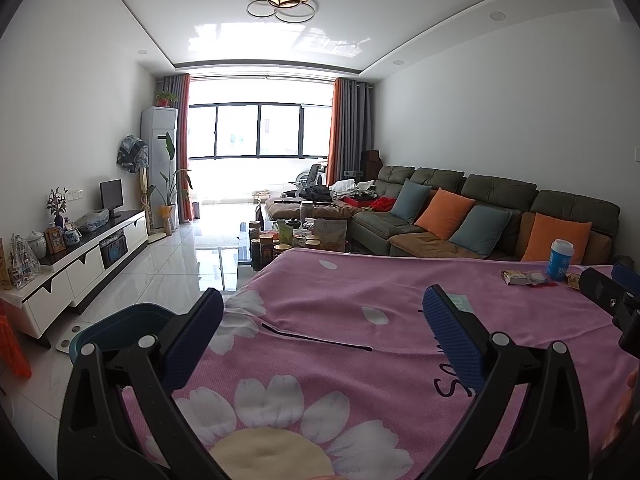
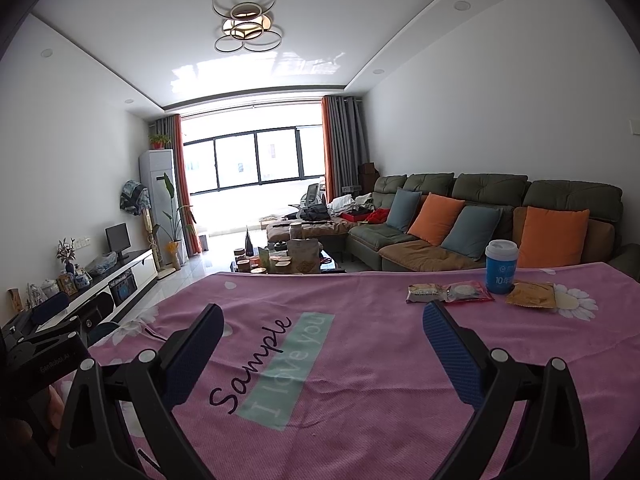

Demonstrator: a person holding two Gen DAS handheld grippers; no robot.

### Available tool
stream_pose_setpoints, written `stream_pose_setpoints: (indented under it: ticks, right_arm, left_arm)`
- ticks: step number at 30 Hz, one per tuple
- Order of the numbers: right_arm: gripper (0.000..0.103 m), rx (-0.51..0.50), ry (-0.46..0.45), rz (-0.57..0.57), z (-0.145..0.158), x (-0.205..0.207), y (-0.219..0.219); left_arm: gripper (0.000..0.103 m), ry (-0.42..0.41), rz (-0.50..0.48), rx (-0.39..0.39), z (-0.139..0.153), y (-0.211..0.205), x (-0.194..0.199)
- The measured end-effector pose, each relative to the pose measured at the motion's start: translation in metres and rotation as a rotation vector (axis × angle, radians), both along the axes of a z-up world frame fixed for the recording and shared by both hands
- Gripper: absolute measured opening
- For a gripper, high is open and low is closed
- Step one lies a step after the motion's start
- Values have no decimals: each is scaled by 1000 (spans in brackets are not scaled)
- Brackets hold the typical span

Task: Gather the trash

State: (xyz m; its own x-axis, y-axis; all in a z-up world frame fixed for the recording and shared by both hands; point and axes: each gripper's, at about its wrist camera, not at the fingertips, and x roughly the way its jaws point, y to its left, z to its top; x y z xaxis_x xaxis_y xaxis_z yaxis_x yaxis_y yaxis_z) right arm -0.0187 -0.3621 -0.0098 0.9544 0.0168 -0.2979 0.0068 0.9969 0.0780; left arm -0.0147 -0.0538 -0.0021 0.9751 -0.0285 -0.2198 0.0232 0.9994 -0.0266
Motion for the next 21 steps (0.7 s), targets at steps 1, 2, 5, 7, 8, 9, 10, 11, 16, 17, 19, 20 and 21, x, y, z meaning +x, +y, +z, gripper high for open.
stream_pose_setpoints:
  ticks: [1, 2, 5, 7, 8, 9, 10, 11, 16, 17, 19, 20, 21]
  right_arm:
    - [96, 0, 1, 0, 0, 0, 0]
    - [96, -1, 2, -1, 0, 0, 0]
    - [96, 1, 2, -1, 1, 1, 0]
    - [96, 0, 2, -1, 0, 1, 0]
    - [96, 0, 1, -2, 0, 0, 0]
    - [96, 0, 1, 0, 1, 0, 0]
    - [96, 0, 2, -1, 1, 0, 0]
    - [96, -1, 2, -1, 1, 0, 0]
    - [96, 4, 2, -4, 0, 0, 0]
    - [96, 6, 3, -4, 0, 0, -1]
    - [96, 2, 2, -6, 0, 0, 0]
    - [96, 3, 2, -6, 0, 0, -1]
    - [96, 4, 4, -7, -1, 0, -2]
  left_arm:
    - [98, 0, 1, 0, 0, 0, 0]
    - [98, 0, 2, 1, 0, 0, 0]
    - [98, 1, 3, 2, 1, -1, 1]
    - [98, 2, 5, 4, 1, -1, 0]
    - [98, 4, 5, 5, 1, -1, 1]
    - [98, 5, 5, 5, 1, -2, 0]
    - [98, 5, 6, 6, 1, -1, 0]
    - [98, 6, 6, 7, 1, -2, -1]
    - [98, 3, 22, 23, 2, -4, 0]
    - [98, 9, 15, 22, 2, -4, 1]
    - [98, 21, 10, 16, 2, -4, 3]
    - [98, 29, 8, 19, 2, -5, 5]
    - [98, 42, 5, 23, 2, -5, 7]
